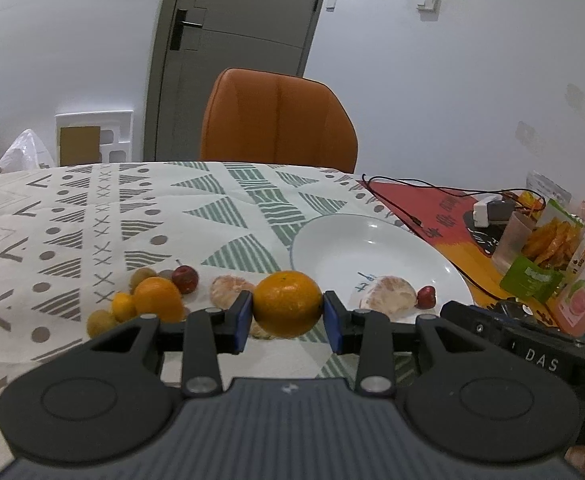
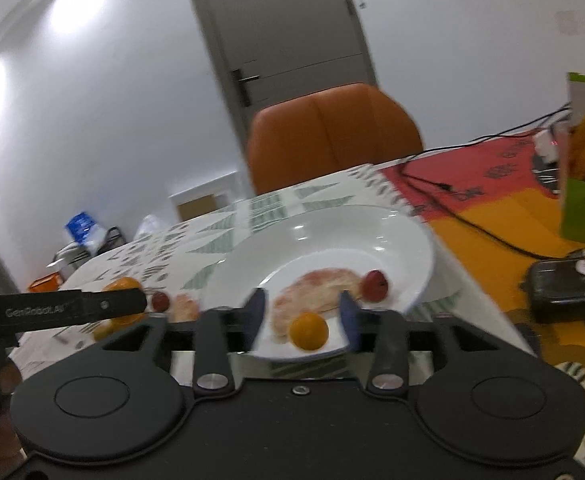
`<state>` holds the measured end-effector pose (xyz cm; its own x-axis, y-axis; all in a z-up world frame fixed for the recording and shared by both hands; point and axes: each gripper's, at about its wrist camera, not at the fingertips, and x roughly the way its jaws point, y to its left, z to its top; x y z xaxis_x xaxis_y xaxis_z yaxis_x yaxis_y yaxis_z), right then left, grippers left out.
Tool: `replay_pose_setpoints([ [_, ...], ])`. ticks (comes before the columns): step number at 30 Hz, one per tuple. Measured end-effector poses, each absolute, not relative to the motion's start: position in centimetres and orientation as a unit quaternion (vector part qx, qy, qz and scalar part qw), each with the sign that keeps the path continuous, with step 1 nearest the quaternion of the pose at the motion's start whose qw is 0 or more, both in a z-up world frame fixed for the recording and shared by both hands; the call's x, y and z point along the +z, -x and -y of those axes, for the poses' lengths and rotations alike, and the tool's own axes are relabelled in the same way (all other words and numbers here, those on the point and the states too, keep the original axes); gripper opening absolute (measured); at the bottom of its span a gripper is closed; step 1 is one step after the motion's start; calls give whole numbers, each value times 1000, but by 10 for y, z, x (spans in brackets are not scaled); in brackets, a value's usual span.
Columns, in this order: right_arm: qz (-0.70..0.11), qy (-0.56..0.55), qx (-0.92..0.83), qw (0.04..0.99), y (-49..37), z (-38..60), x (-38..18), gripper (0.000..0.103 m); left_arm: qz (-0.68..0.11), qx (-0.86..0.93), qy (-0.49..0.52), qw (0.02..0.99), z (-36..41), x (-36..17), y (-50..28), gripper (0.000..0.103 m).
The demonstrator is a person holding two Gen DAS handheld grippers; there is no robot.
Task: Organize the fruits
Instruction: 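Carry the orange to the plate and release with the left tool while the right tool releases the tangerine there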
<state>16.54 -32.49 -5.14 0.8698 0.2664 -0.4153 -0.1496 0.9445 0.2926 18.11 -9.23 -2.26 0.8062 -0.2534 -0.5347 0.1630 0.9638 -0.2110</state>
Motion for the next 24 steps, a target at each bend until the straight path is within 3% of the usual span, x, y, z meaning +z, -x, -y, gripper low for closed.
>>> replay_pose_setpoints([
  [7,-231,-133,103,958,-161,336,-54,58,-297,-121,66,945,108,-24,-191,36],
  [24,-237,-147,103,955,-159,347,-55,60,-301,-132,46,943,134,-22,-215,40],
])
